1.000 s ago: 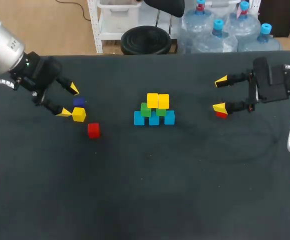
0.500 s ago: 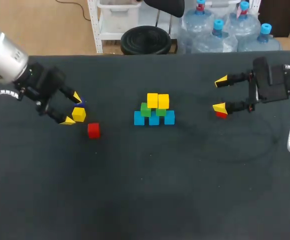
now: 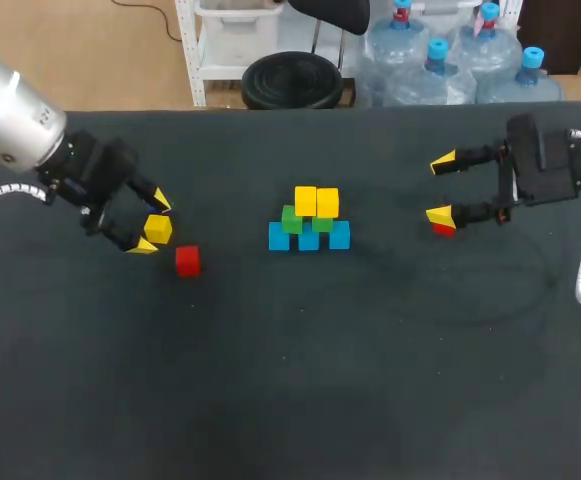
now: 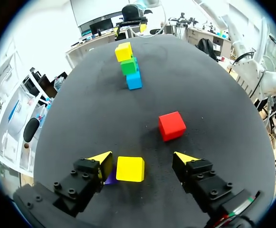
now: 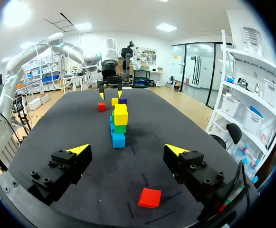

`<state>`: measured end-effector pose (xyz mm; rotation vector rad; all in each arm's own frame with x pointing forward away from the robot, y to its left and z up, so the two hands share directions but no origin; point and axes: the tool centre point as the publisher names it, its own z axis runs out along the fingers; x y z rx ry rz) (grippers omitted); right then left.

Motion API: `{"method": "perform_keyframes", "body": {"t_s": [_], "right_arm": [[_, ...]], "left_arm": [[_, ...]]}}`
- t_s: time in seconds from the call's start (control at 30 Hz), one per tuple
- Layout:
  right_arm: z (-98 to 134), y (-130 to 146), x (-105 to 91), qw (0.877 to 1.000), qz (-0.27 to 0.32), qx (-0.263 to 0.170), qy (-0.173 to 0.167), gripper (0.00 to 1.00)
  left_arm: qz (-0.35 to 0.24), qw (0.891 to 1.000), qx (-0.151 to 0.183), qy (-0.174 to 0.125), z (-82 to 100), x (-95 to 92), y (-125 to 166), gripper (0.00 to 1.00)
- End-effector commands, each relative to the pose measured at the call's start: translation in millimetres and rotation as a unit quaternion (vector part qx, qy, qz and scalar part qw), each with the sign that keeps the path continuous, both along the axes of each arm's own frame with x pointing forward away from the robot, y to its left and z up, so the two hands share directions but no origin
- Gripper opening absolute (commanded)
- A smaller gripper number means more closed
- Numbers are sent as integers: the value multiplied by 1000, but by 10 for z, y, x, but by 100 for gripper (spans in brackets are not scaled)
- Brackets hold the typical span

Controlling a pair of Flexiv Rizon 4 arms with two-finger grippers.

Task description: Place the blue cubes, place green cubes on the blue cubes, place the yellow cubes on the green cubes, then place the red cubes on the yellow cubes, and place purple cube on the red cubes.

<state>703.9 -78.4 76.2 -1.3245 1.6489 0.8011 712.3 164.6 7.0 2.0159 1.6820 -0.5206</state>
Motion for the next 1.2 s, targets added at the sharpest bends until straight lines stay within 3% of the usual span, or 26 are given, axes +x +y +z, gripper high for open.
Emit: {"method": "perform_keyframes", "body": {"t_s": [0.03, 0.37, 0.6, 0.67, 0.77, 0.97, 1.07, 1.2], "right_arm": [[-8, 5, 4, 1000, 0, 1, -1, 100], [-8, 5, 4, 1000, 0, 1, -1, 100], [-8, 5, 4, 1000, 0, 1, -1, 100], [-8, 5, 4, 1000, 0, 1, -1, 100], [-8, 5, 4, 1000, 0, 1, -1, 100], [-8, 5, 4, 1000, 0, 1, -1, 100], [-8, 5, 4, 1000, 0, 1, -1, 100], [-8, 5, 4, 1000, 0, 1, -1, 100]], "left_arm": [[-2, 1000, -1, 4, -45, 31, -2, 82], [4, 1000, 0, 6, -95, 52, 33, 76], [10, 1000, 4, 8, -124, 63, 86, 65], [12, 1000, 5, 8, -132, 78, 94, 55], [14, 1000, 5, 8, -136, 107, 98, 49], [17, 1000, 6, 6, -123, 132, 85, 45], [17, 1000, 6, 5, -115, 132, 72, 35], [18, 1000, 6, 4, -95, 130, 53, 6]]}}
